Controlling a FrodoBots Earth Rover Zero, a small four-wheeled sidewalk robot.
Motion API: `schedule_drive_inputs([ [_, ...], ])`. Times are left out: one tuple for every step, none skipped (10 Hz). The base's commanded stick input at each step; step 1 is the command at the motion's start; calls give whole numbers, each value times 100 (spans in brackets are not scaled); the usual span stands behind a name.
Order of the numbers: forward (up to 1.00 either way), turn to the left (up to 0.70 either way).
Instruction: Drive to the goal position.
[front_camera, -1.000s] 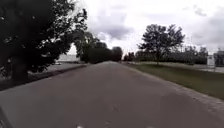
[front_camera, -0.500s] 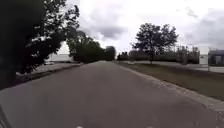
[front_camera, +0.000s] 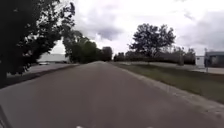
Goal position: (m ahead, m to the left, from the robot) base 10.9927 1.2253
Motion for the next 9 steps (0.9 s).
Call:
schedule_drive_inputs([
  [100, 1],
  [100, -1],
  [100, -3],
  [100, -5],
  [100, -5],
  [100, -5],
  [100, -5],
  [100, -5],
  [100, -5],
])
